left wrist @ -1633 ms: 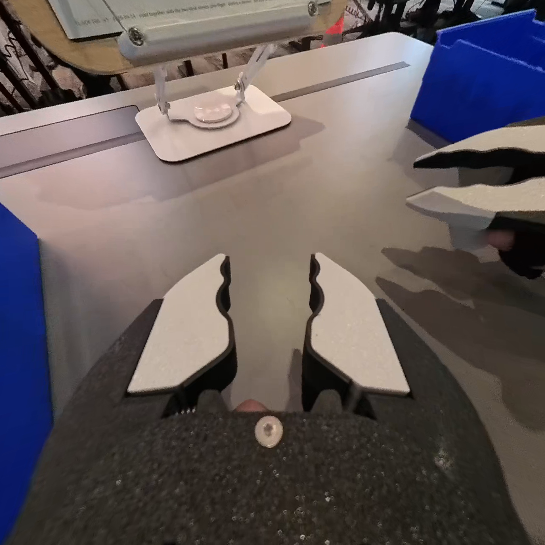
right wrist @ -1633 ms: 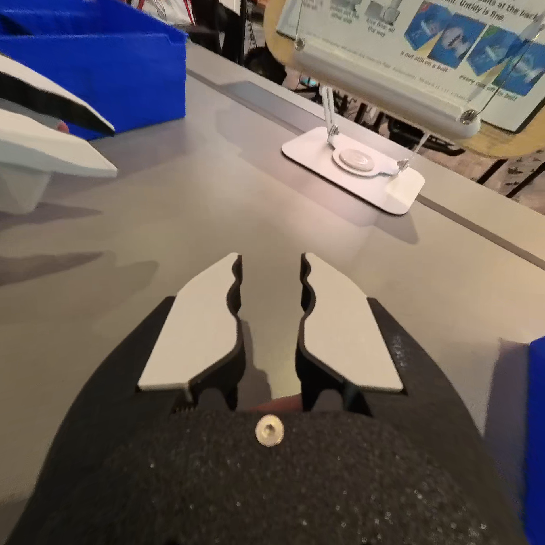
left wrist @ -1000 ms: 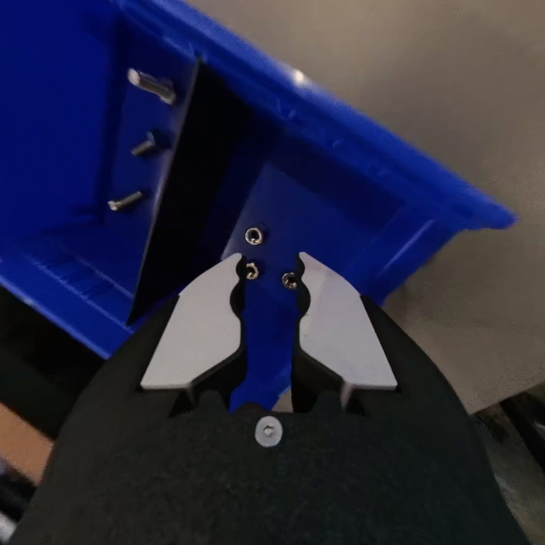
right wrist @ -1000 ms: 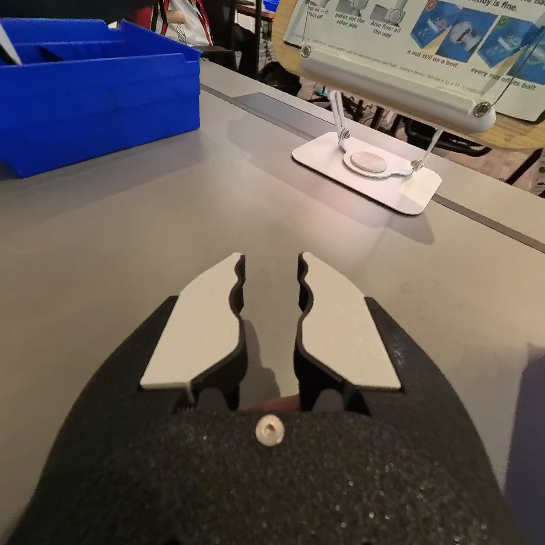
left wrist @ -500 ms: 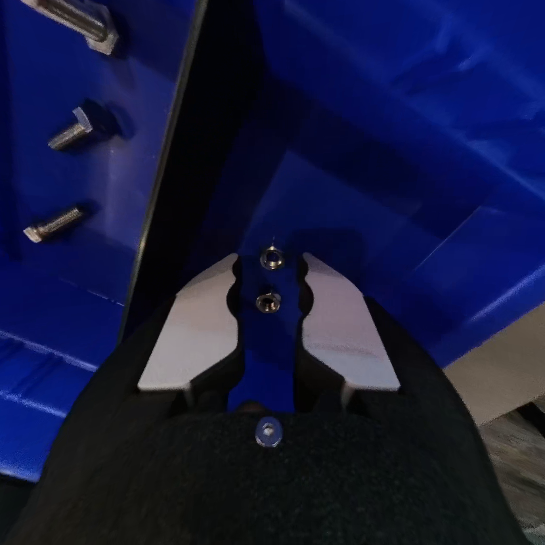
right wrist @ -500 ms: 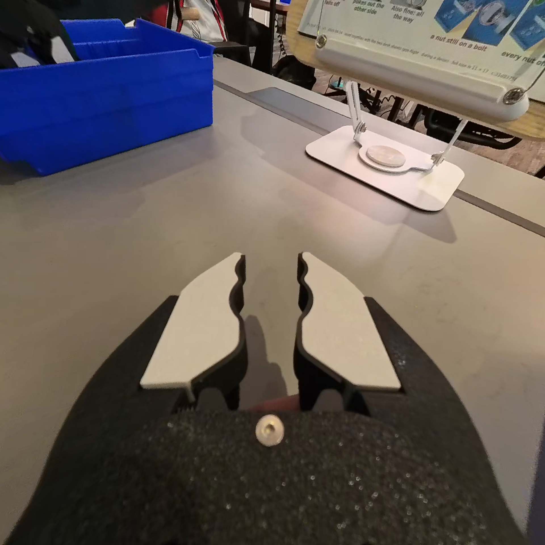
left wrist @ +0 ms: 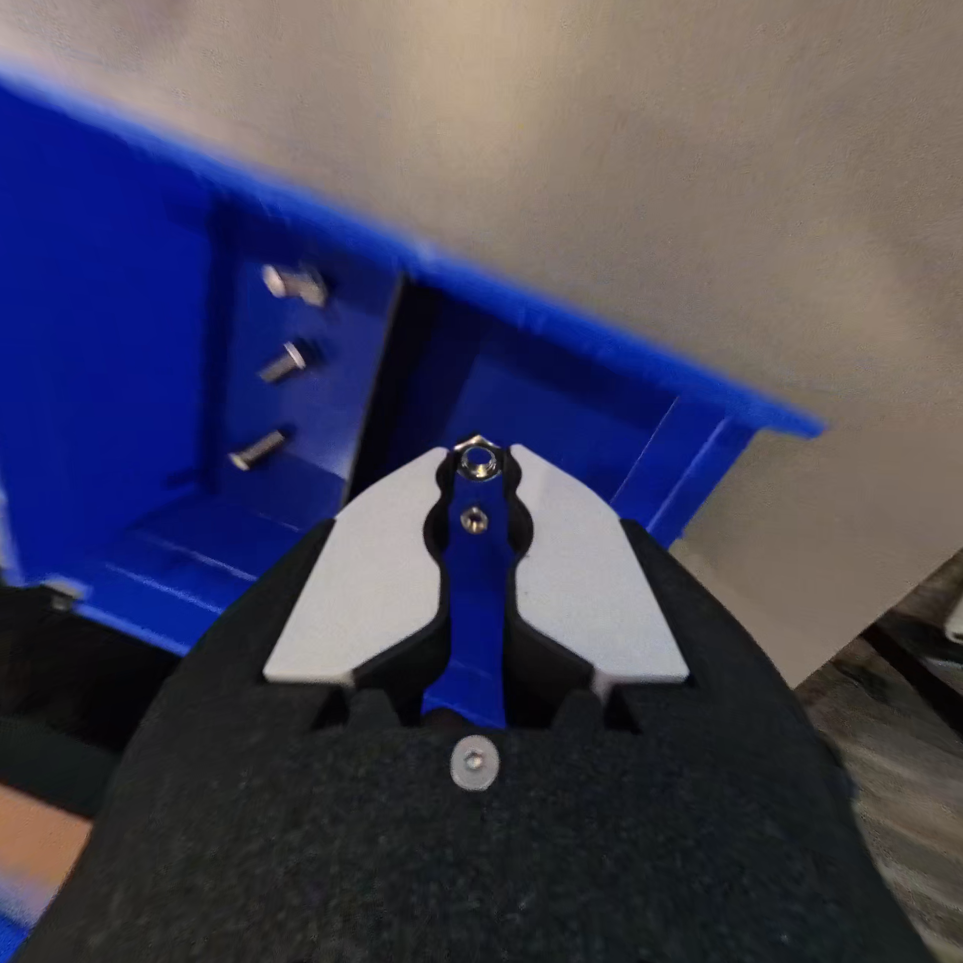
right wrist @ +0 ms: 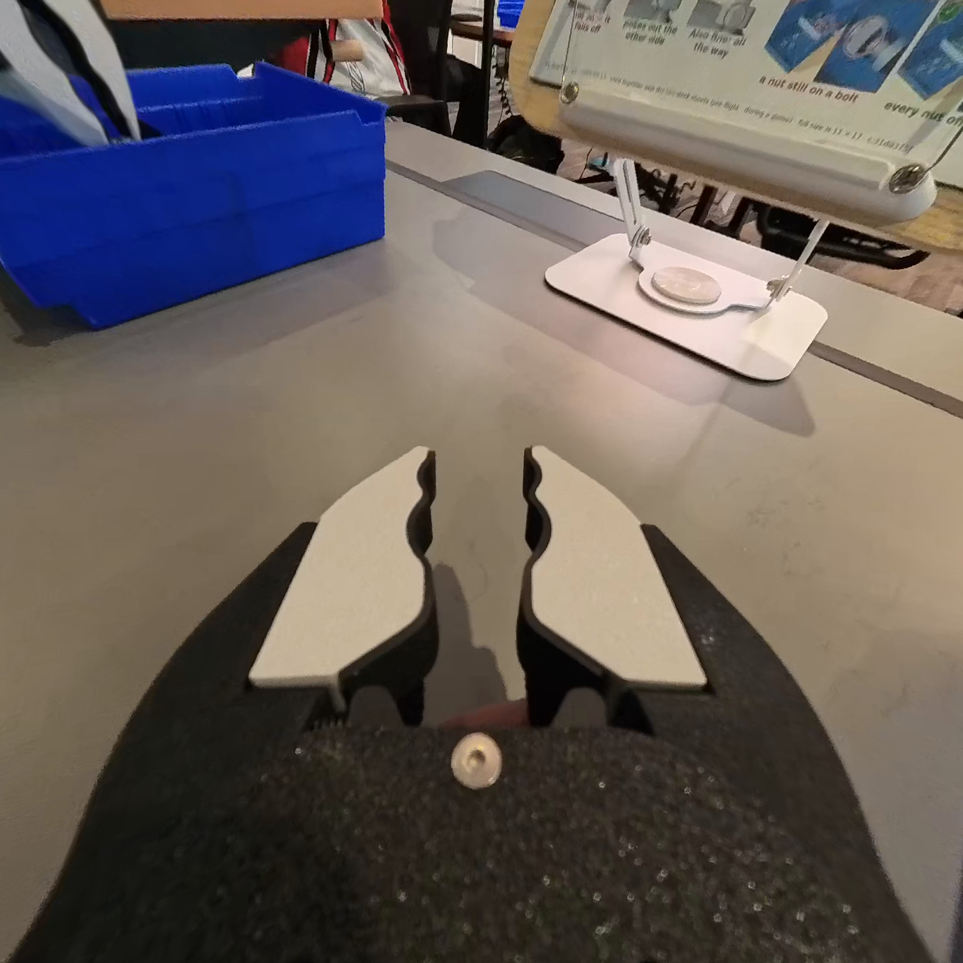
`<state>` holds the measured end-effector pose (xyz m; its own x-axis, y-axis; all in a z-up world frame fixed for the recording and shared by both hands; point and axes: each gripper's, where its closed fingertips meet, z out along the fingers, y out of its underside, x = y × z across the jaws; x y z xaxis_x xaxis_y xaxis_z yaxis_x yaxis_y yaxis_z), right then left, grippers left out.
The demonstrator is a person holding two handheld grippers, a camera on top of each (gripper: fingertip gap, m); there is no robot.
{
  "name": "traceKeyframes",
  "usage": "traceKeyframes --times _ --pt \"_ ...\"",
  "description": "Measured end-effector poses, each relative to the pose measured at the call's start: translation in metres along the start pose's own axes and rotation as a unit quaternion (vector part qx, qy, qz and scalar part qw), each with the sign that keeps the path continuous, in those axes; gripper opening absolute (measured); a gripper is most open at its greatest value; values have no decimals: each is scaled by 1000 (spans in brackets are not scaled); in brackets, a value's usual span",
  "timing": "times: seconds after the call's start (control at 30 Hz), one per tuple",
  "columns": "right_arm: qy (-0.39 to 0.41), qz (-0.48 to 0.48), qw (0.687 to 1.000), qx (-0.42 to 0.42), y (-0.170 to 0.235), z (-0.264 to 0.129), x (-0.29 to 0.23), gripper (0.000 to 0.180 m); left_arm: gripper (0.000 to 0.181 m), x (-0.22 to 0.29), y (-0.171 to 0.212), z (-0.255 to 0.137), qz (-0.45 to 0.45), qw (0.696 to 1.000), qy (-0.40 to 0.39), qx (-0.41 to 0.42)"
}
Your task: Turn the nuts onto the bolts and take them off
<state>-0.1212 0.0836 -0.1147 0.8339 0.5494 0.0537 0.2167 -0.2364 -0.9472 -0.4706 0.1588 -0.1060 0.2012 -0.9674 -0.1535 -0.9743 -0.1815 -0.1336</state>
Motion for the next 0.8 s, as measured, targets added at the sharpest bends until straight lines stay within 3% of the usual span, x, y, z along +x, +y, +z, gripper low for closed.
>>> traceKeyframes --times 0.1,0.2,0.3,0.43,0.57,0.8 --pt "9 5 999 32 -11 -6 4 29 17 9 -64 -42 48 997 -20 51" --pt "26 8 998 57 -18 -14 12 30 17 25 -134 -51 99 992 -19 79" --pt "49 14 996 74 -23 -20 21 34 17 29 -189 -23 135 989 -31 51" --pt "47 29 995 86 -27 -23 23 35 17 40 -253 36 139 989 14 47" --pt "51 18 995 84 -26 -23 22 34 17 39 -285 87 134 990 30 17" --pt "44 17 996 76 -24 -20 19 33 17 39 -302 117 128 990 58 3"
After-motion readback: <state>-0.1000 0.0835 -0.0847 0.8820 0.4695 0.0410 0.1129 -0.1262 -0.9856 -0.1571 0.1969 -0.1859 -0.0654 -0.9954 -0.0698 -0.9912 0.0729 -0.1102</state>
